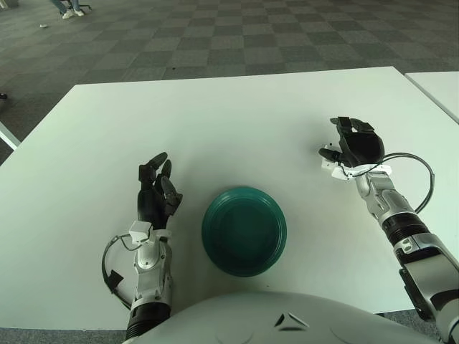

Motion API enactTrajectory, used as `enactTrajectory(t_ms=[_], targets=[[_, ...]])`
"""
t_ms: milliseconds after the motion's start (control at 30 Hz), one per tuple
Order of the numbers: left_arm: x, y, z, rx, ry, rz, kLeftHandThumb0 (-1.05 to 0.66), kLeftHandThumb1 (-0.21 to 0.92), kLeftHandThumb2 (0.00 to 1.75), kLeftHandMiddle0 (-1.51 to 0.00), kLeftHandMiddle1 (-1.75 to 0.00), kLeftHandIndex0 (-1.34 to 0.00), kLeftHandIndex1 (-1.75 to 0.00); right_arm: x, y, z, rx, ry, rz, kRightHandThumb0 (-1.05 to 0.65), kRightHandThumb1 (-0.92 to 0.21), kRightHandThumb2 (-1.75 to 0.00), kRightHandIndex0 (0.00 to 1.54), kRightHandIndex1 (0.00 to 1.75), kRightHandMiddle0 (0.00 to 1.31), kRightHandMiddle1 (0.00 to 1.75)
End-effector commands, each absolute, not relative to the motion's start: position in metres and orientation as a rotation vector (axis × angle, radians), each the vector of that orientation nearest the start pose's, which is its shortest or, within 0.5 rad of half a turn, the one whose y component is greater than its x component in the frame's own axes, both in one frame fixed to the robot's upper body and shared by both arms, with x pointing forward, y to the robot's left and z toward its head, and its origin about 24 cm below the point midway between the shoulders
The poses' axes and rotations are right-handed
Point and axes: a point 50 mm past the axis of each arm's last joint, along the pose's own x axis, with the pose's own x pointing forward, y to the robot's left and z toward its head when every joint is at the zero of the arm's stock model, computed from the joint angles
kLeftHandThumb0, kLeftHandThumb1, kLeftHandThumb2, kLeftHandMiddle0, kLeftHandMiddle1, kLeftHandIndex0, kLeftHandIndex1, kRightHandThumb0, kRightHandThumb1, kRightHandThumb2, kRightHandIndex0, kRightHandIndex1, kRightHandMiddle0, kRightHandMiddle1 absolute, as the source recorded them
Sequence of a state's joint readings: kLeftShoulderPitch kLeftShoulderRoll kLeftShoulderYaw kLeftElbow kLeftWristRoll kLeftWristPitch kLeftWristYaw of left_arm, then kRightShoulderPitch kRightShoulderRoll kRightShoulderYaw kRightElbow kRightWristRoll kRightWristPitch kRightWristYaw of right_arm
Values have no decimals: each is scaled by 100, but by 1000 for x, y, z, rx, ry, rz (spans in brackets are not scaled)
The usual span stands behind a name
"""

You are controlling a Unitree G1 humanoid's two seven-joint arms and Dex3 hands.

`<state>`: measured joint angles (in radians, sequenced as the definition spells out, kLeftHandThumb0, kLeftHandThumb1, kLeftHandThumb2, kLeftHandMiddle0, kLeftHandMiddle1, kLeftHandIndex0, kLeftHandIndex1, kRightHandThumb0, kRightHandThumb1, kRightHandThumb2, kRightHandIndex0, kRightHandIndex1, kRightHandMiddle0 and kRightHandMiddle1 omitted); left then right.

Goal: Put the charger into the plate.

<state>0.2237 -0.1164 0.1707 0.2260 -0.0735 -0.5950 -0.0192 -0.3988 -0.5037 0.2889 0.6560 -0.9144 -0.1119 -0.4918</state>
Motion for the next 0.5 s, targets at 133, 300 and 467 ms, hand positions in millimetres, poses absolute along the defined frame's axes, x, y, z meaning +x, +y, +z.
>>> enactTrajectory(t_ms=[133, 300, 467], targets=[[137, 173, -65, -210, 141, 375, -88, 92, 94, -39, -7, -7, -113, 305, -219, 29, -1500, -201, 24, -104, -92, -59, 34, 3, 0, 72], [137, 173, -65, -214, 136, 379, -87, 92, 93, -38, -6, -7, -113, 299, -216, 37, -1492, -251, 13, -104, -92, -57, 35, 3, 0, 71], [138, 173, -65, -216, 137, 377, -86, 92, 94, -36, -5, -3, -111, 293, -214, 44, -1485, -294, 8, -105, -92, -63, 36, 3, 0, 71]])
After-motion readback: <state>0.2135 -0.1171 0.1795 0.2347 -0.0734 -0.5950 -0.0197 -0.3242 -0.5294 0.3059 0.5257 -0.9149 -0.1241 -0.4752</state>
